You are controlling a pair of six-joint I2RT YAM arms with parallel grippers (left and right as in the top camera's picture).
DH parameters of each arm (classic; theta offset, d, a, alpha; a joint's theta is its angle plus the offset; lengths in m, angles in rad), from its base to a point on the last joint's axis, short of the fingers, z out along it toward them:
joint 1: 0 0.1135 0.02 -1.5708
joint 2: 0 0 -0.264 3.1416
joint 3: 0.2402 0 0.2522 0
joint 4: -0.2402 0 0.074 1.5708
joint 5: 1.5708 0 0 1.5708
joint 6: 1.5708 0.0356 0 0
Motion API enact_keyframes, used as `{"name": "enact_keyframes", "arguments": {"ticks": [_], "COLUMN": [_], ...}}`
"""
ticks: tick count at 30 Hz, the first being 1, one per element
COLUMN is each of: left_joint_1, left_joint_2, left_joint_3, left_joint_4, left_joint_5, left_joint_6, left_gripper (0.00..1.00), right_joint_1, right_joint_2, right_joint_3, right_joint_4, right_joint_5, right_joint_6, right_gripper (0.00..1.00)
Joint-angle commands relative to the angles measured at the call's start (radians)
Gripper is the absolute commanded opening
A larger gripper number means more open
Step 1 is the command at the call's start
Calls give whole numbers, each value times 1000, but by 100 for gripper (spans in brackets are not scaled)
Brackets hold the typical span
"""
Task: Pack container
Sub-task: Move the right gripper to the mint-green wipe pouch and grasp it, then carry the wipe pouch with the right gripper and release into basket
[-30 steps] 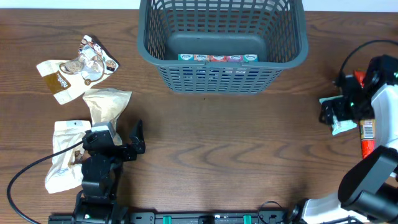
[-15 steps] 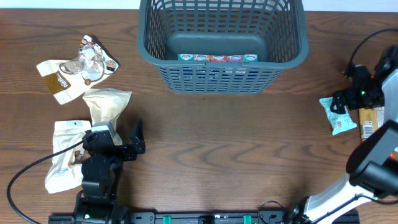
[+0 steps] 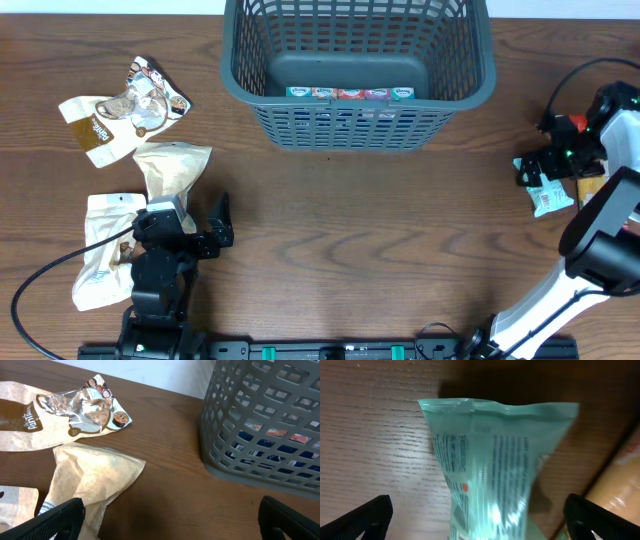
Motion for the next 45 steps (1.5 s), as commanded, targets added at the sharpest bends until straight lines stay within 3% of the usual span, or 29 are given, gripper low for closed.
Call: {"name": "enact_keyframes", "arguments": {"ticks": [1, 5, 9, 14, 21, 23, 26, 37, 45], "left_joint_1": [-3, -3, -3, -3, -3, -3, -3, -3, -3], "left_joint_2": [1, 1, 1, 1, 1, 1, 1, 1, 1], "left_joint_3": [21, 21, 21, 21, 21, 21, 21, 21, 21], "left_joint_4": [4, 4, 4, 4, 4, 4, 4, 4, 3], "left_joint_5": [-2, -2, -2, -2, -1, -1, -1, -1, -1], "left_joint_6": [-10, -10, -10, -10, -10, -10, -10, -10, -10], "left_gripper": [99, 99, 99, 99, 99, 99, 99, 99, 99], "right_joint_1": [-3, -3, -3, -3, -3, -3, -3, 40, 134], "right_joint_2": [35, 57, 60, 60, 60, 60, 60, 26, -66], "right_joint_3": [0, -2, -2, -2, -2, -2, -2, 66, 447], "right_joint_4": [0, 1, 3, 2, 0, 0, 3, -37, -150], "right_joint_5": [-20, -19, -19, -24, -34, -34, -39, -165, -248], "right_joint_6": [-11, 0, 0, 14, 19, 19, 48, 113, 245], "right_gripper": [98, 94, 84, 59, 34, 17, 1, 1, 1]}}
